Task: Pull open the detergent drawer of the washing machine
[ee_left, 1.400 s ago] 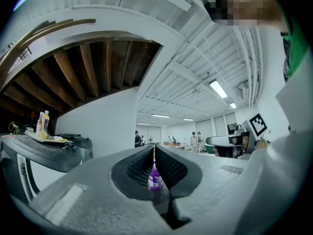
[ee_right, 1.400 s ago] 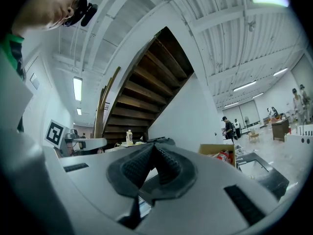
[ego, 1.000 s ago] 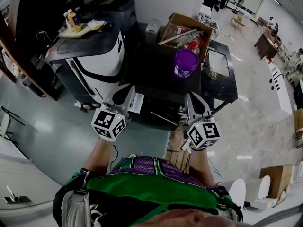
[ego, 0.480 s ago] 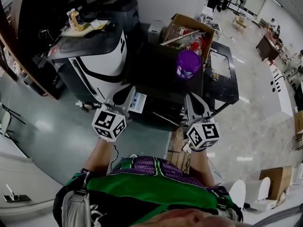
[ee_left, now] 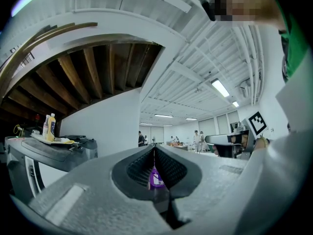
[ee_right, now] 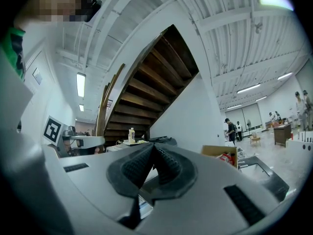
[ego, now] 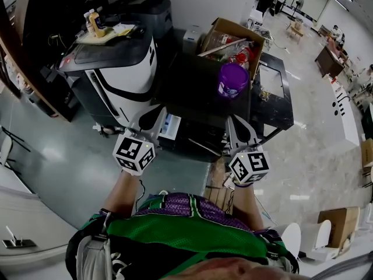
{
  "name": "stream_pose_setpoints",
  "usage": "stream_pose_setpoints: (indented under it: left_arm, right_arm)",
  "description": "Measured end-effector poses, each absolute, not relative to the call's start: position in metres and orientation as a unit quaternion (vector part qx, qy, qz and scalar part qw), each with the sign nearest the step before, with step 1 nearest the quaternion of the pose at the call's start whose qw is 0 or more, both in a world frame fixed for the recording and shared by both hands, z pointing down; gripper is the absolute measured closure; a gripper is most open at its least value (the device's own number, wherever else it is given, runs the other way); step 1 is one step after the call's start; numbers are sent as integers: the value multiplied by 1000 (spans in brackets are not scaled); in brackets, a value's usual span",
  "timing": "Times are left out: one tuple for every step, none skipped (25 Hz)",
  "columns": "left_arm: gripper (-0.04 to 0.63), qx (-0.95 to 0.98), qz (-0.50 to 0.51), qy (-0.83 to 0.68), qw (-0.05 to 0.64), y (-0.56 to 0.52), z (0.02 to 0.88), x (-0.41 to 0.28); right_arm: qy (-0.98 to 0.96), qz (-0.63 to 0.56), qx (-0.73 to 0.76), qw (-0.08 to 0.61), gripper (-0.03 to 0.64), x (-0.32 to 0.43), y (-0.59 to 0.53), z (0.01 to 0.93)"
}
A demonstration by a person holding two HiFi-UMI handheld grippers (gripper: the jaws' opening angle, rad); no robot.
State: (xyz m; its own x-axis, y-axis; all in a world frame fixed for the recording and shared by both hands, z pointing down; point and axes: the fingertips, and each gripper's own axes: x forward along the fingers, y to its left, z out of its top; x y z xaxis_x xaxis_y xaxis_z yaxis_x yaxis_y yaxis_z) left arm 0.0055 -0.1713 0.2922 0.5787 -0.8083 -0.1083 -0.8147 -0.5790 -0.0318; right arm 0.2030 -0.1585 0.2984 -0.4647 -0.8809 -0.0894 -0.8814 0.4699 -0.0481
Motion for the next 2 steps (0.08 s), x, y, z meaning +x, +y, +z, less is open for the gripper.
stream_pose_setpoints:
  left_arm:
    - [577, -888, 40, 457, 38, -171, 293, 5]
    - [577, -888, 40, 457, 36, -171, 294, 4]
  right_arm:
    - [857, 3, -514, 50, 616, 202, -158, 298]
    - [857, 3, -512, 49, 616, 200, -158, 298]
